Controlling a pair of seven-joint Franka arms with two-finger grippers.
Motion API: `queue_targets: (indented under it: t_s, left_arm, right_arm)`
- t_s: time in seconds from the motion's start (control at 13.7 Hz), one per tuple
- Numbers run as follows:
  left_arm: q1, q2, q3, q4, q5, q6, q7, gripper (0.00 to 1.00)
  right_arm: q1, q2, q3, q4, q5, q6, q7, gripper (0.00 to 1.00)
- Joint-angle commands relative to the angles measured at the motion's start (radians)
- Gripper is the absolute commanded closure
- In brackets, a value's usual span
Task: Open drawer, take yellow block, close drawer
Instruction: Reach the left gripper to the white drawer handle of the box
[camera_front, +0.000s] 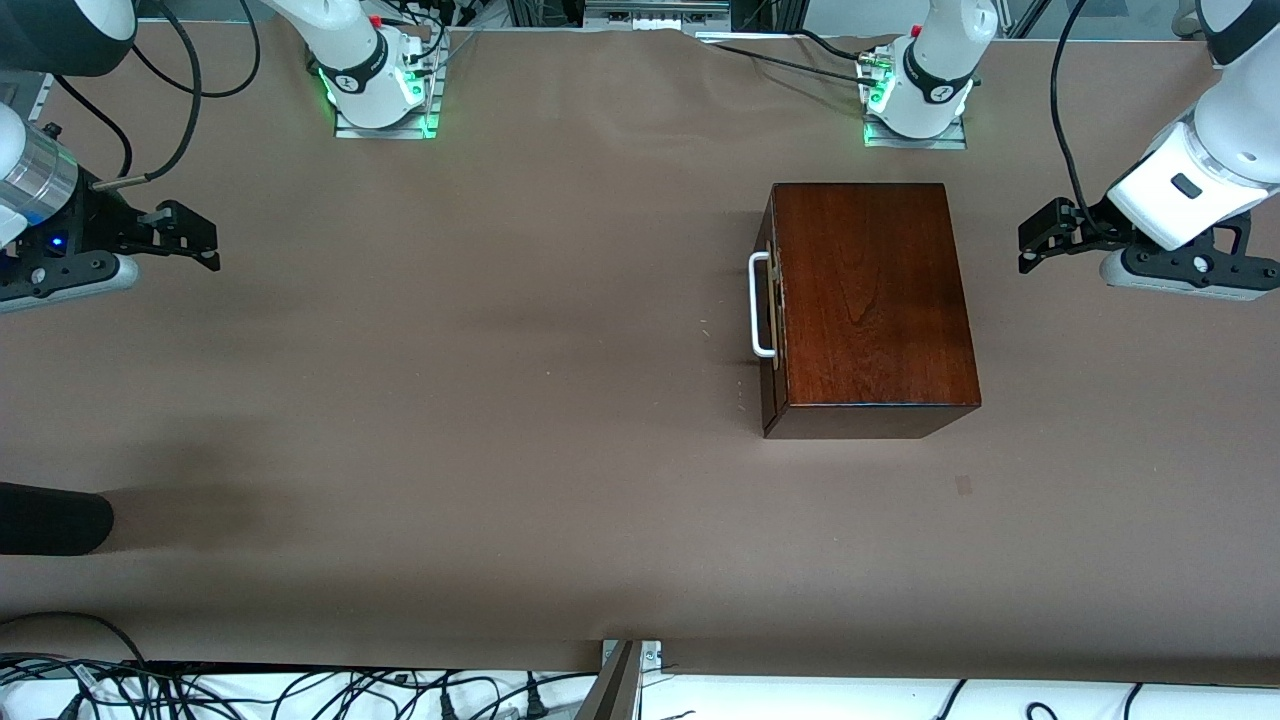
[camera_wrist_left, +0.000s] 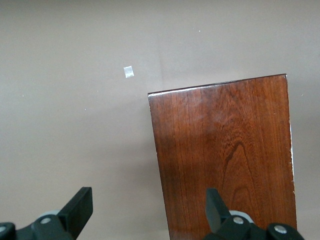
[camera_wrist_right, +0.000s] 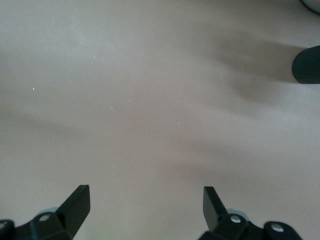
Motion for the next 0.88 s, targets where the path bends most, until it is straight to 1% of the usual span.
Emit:
queue_targets:
  t_s: [0.0, 0.07, 0.22, 0.29, 0.37, 0.44, 0.51, 0.73, 0.8]
  left_arm:
    - [-0.001, 0.016, 0.001, 0.04, -0.006, -0.036, -0.001, 0.0]
    - [0.0, 0.016, -0.001, 0.04, -0.006, -0.036, -0.001, 0.0]
    - [-0.001, 0.016, -0.002, 0.04, -0.006, -0.038, -0.003, 0.0]
    - [-0.001, 0.016, -0.002, 0.04, -0.009, -0.042, -0.001, 0.0]
    - [-0.004, 0.018, -0.007, 0.038, -0.011, -0.076, -0.001, 0.0]
    - [-0.005, 0.02, -0.031, 0.035, -0.014, -0.113, 0.003, 0.0]
    - [-0.003, 0.044, -0.063, 0.035, -0.017, -0.127, -0.007, 0.0]
    - [-0.006, 0.114, -0.168, 0.04, -0.021, -0.116, -0.024, 0.0]
    - [-0.008, 0.133, -0.218, 0.04, -0.02, -0.107, -0.073, 0.0]
  right_arm:
    - [0.002, -0.015, 0.005, 0.013, 0.007, -0.038, 0.043, 0.0]
    - [0.003, -0.015, 0.017, 0.013, 0.007, -0.038, 0.081, 0.0]
    - [0.003, -0.021, 0.04, 0.015, 0.007, -0.039, 0.097, 0.0]
    - [0.003, -0.024, 0.041, 0.015, 0.007, -0.039, 0.097, 0.0]
    - [0.002, -0.023, 0.041, 0.015, 0.007, -0.039, 0.097, 0.0]
    - [0.002, -0.023, 0.041, 0.015, 0.007, -0.038, 0.098, 0.0]
    - [0.002, -0.023, 0.038, 0.015, 0.007, -0.038, 0.098, 0.0]
    - [0.002, -0.021, 0.034, 0.015, 0.007, -0.038, 0.098, 0.0]
    - [0.002, -0.02, 0.034, 0.015, 0.007, -0.038, 0.098, 0.0]
